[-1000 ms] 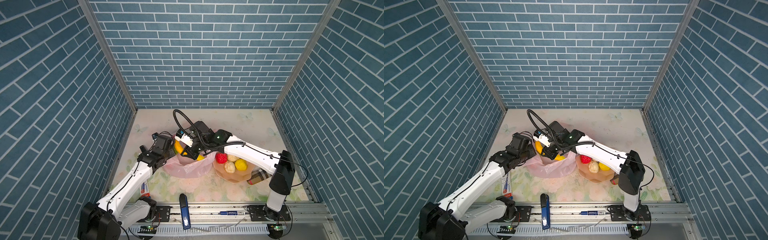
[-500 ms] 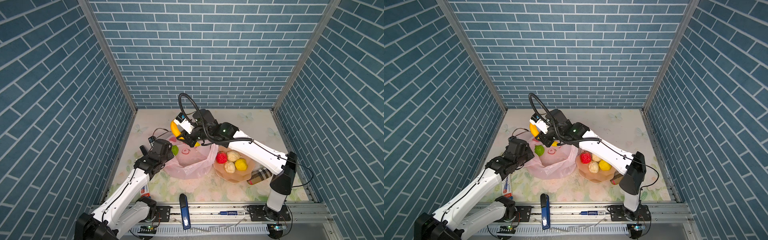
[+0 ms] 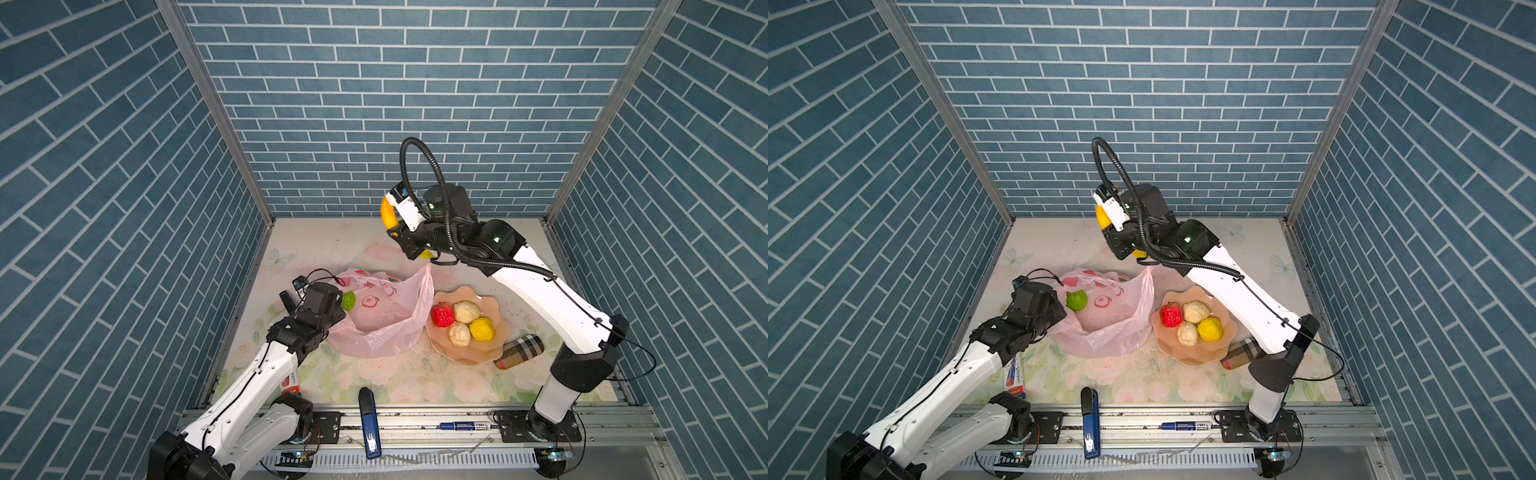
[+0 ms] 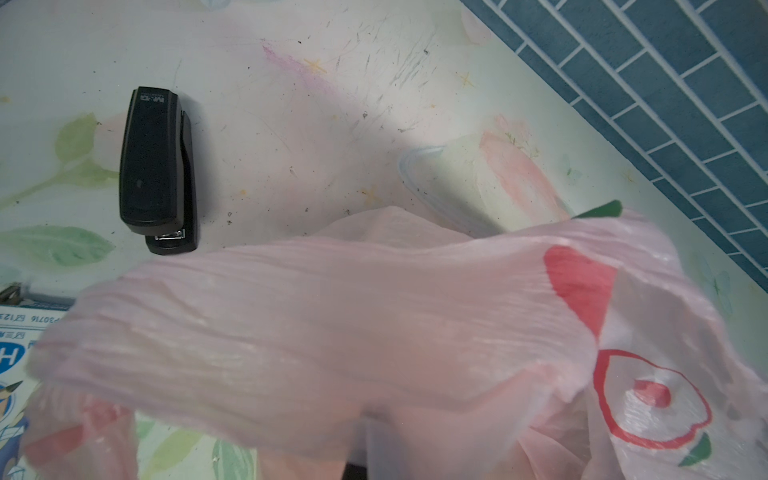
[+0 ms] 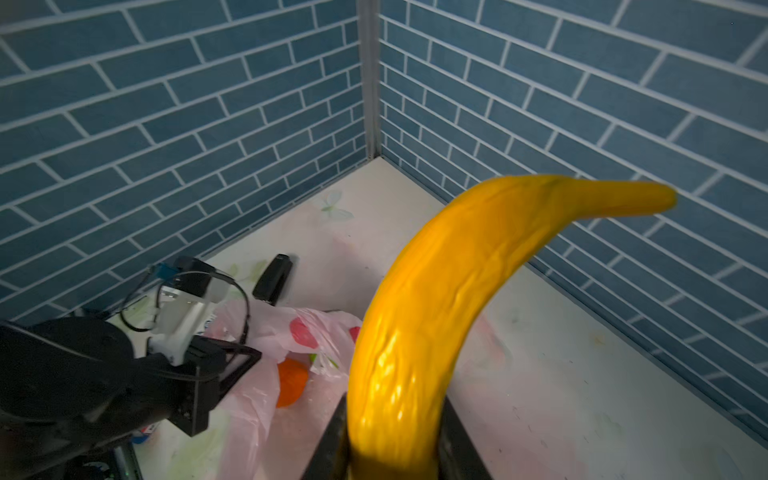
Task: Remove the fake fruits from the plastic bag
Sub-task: 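Lift the yellow banana out of the bag with the right gripper, then carry the banana over the peach bowl and lower it in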
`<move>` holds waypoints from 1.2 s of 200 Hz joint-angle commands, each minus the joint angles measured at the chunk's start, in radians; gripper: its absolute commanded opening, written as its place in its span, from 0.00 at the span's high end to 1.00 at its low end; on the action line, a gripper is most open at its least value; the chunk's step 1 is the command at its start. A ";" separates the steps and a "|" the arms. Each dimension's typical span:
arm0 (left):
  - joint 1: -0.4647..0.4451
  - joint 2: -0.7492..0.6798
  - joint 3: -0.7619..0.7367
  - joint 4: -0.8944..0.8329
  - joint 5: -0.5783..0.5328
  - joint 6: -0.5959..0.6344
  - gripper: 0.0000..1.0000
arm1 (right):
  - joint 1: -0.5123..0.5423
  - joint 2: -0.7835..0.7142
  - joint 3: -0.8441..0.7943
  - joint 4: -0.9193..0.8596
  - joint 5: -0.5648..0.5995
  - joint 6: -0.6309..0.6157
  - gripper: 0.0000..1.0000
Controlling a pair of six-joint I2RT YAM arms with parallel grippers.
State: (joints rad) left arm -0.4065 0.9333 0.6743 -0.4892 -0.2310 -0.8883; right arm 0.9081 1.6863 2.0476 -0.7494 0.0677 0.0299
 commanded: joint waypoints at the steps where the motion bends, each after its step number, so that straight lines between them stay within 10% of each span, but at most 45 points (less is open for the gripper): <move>1: -0.003 0.011 -0.009 0.018 -0.009 -0.007 1.00 | -0.054 -0.151 -0.122 -0.047 0.130 0.044 0.83; 66: -0.002 0.043 0.010 0.020 0.008 0.004 1.00 | -0.152 -0.352 -0.567 -0.010 0.200 0.201 0.83; 118: -0.003 0.043 0.019 -0.007 0.009 0.007 1.00 | -0.144 -0.431 -0.896 0.142 0.030 0.138 0.82; 240: -0.002 0.061 0.048 -0.037 0.004 0.004 1.00 | -0.124 -0.383 -1.113 0.248 0.072 0.299 0.81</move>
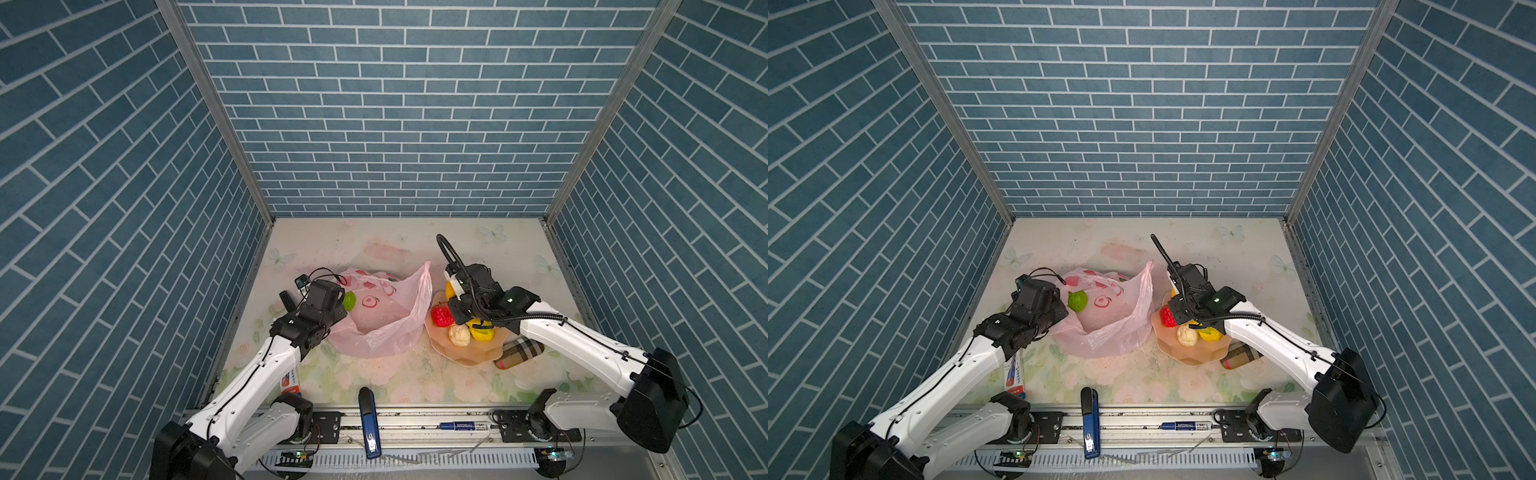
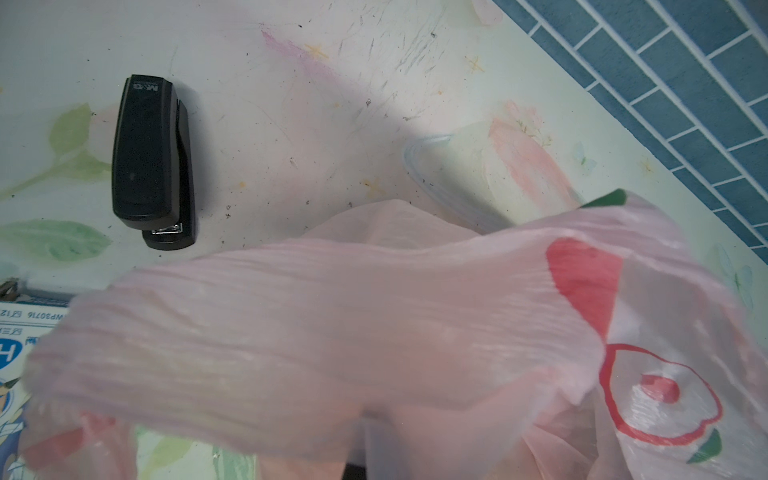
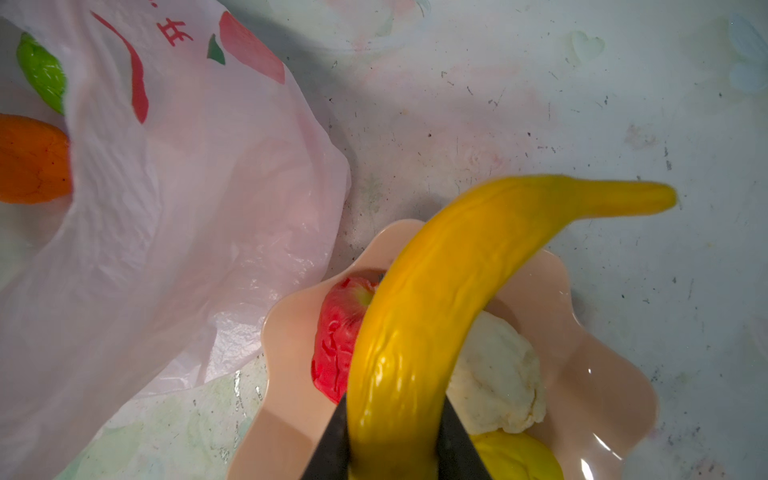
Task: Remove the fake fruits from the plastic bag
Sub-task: 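Carry the banana over the peach bowl and lower it in, then open the right gripper to release the banana into the bowl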
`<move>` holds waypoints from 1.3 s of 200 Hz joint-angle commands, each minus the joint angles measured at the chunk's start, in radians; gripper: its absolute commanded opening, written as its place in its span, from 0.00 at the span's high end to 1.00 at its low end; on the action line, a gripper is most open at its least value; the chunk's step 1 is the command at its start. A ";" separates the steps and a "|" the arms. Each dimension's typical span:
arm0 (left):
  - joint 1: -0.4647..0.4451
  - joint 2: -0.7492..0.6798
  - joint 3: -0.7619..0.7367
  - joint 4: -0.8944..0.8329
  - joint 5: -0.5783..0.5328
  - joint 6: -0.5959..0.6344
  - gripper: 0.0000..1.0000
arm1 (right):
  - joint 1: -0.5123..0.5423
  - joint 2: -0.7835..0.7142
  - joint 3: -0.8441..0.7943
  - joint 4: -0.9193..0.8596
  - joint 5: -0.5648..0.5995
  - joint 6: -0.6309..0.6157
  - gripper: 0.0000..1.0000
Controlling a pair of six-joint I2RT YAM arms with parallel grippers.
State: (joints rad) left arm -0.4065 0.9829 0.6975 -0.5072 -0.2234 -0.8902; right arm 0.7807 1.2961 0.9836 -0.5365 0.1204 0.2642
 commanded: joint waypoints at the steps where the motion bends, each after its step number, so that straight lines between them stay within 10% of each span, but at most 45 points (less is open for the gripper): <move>1: -0.002 0.012 0.025 -0.019 -0.004 0.006 1.00 | 0.003 0.007 -0.051 0.035 0.020 0.066 0.81; 260: -0.002 0.046 0.028 0.010 0.024 0.005 1.00 | -0.020 -0.008 -0.200 0.062 0.055 0.132 0.57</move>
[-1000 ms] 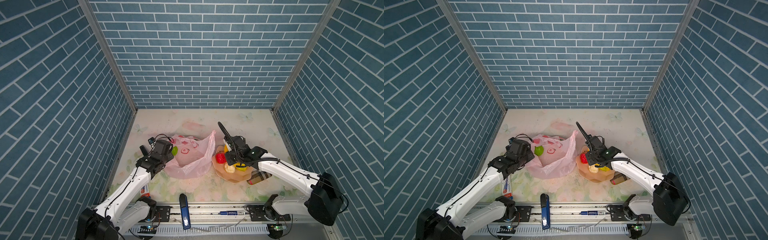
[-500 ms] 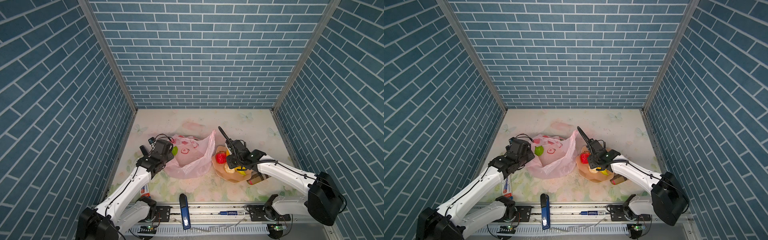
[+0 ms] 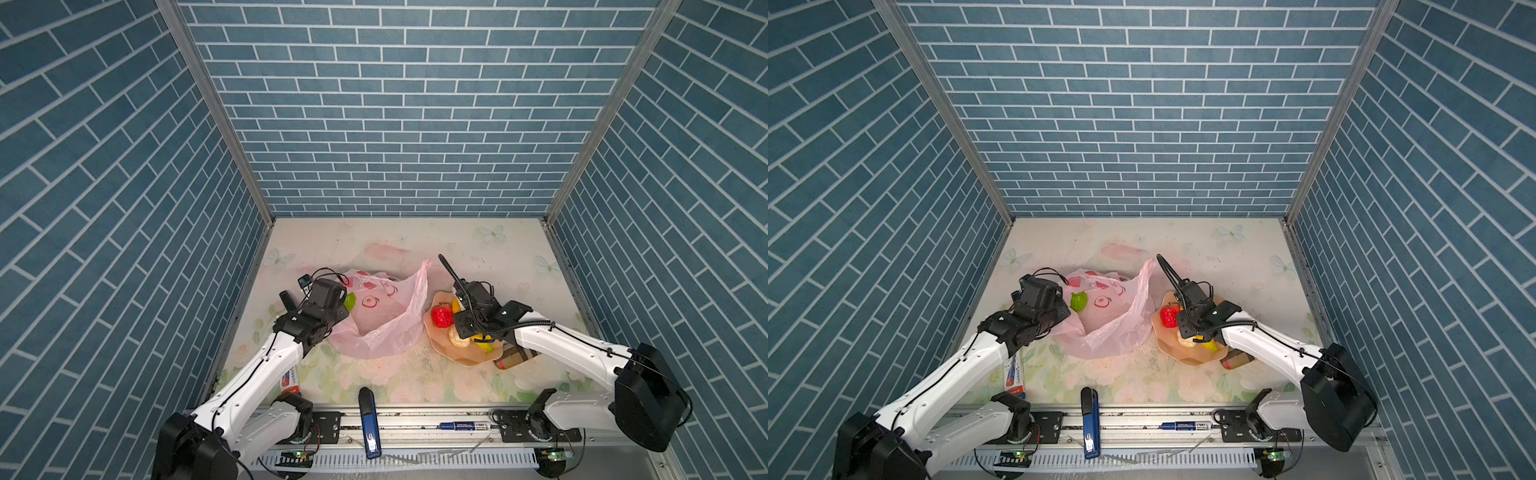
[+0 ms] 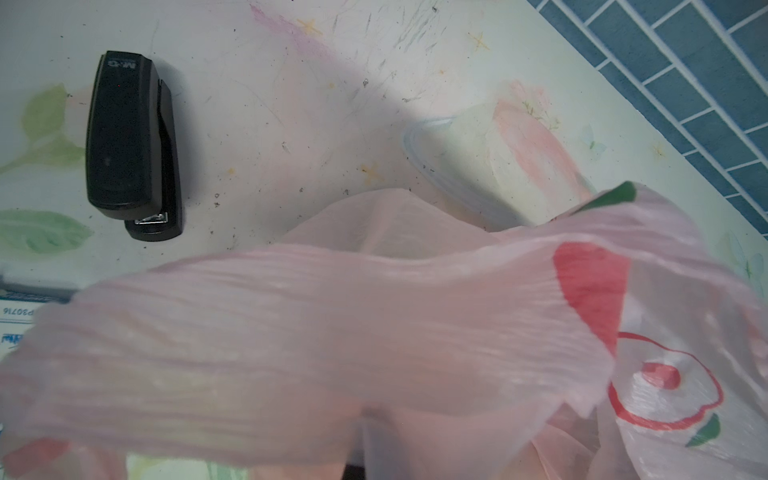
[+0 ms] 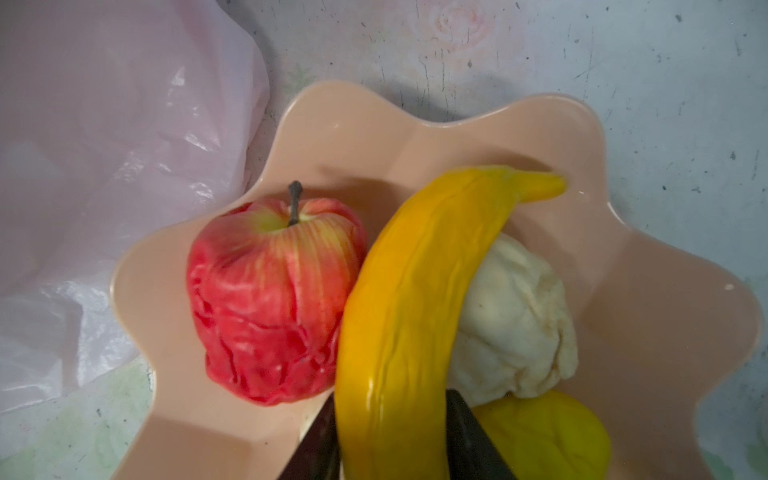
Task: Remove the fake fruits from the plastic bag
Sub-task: 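Open the right gripper to release the banana into the bowl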
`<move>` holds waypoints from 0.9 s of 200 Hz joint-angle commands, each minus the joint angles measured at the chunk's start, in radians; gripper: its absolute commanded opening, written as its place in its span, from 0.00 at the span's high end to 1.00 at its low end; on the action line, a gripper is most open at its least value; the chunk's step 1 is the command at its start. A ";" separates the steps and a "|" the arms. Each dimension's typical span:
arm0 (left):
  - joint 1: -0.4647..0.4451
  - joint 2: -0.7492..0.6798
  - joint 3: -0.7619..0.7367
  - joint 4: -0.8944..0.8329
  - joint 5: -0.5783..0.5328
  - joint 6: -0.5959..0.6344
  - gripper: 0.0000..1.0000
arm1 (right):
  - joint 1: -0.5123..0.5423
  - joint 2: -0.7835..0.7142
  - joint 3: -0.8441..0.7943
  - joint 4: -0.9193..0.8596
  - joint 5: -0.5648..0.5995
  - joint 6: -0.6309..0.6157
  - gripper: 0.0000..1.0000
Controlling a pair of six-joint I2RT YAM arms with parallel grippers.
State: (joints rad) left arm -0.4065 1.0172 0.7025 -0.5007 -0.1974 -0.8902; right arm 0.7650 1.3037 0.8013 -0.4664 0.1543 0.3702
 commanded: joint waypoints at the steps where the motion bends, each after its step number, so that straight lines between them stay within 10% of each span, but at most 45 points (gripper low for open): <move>1: -0.002 0.011 0.024 0.004 -0.002 0.005 1.00 | -0.004 -0.016 -0.018 -0.008 0.021 0.026 0.57; 180: -0.002 0.033 0.104 -0.119 0.070 0.166 1.00 | 0.000 -0.132 0.211 -0.153 0.055 -0.020 0.39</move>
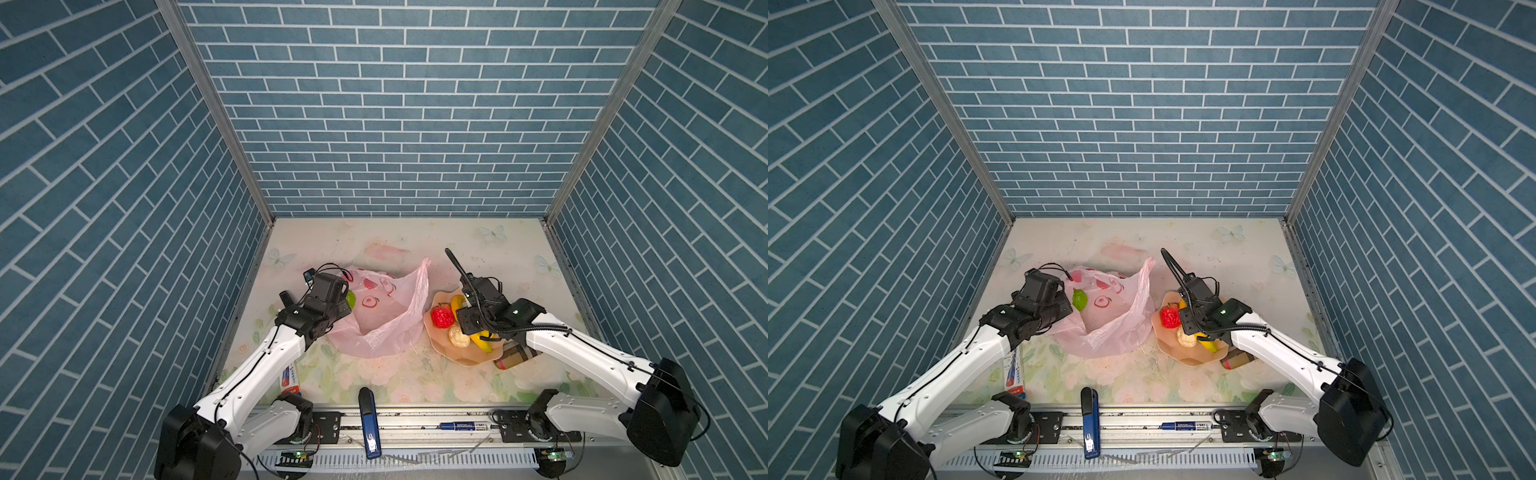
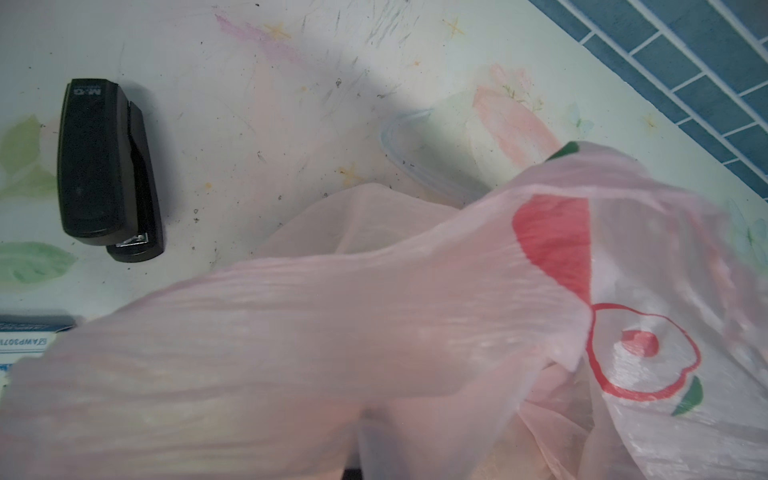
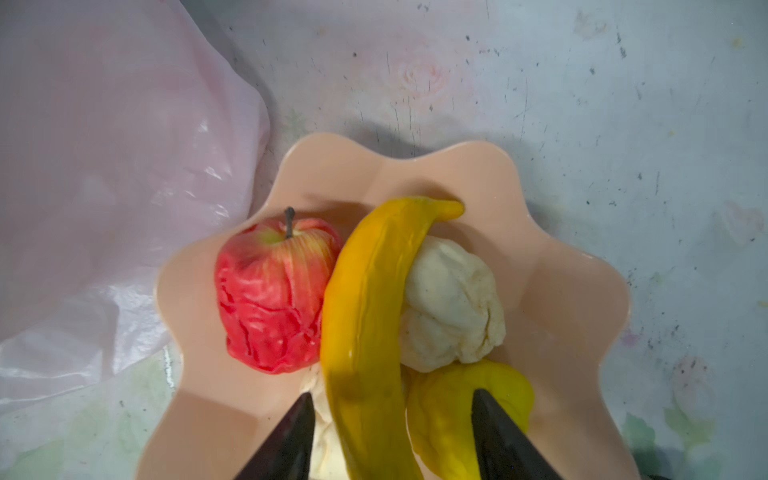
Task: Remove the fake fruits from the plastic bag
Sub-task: 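Open the right gripper to release the banana into the bowl, then move the right gripper back over the bag and reach inside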
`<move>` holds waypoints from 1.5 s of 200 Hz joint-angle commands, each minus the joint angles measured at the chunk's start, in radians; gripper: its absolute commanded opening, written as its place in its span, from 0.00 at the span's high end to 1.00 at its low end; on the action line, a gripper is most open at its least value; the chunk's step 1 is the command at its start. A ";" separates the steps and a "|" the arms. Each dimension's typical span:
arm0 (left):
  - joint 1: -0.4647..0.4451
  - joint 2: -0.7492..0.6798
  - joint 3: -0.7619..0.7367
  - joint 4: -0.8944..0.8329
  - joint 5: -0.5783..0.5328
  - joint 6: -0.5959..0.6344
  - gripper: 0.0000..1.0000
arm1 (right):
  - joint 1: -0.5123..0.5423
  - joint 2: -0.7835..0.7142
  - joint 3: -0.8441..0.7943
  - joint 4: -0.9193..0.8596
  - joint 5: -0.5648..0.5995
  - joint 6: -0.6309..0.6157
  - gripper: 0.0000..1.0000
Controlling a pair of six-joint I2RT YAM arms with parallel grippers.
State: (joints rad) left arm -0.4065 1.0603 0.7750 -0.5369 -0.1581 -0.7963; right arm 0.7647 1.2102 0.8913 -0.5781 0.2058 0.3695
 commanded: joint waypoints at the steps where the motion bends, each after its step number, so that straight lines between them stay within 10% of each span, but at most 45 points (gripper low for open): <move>1: -0.002 -0.011 0.033 -0.085 0.032 0.074 1.00 | 0.000 -0.039 0.126 -0.042 0.003 -0.021 0.39; 67: -0.002 -0.050 0.035 -0.247 0.035 0.116 1.00 | 0.188 0.134 0.527 -0.002 0.018 -0.136 0.42; 134: -0.002 -0.071 -0.032 -0.288 -0.016 0.063 1.00 | 0.297 0.537 0.794 0.112 -0.384 -0.060 0.58; 250: -0.001 0.002 -0.037 -0.248 -0.056 0.023 1.00 | 0.341 0.608 0.602 0.161 -0.465 -0.080 0.67; 300: 0.000 -0.040 0.012 -0.227 -0.088 0.087 1.00 | 0.341 0.579 0.561 0.188 -0.312 -0.060 0.56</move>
State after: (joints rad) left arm -0.4061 1.0500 0.7372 -0.7734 -0.2039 -0.7582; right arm 1.1015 1.8431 1.4712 -0.4213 -0.1947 0.3103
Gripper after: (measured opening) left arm 0.046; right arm 0.421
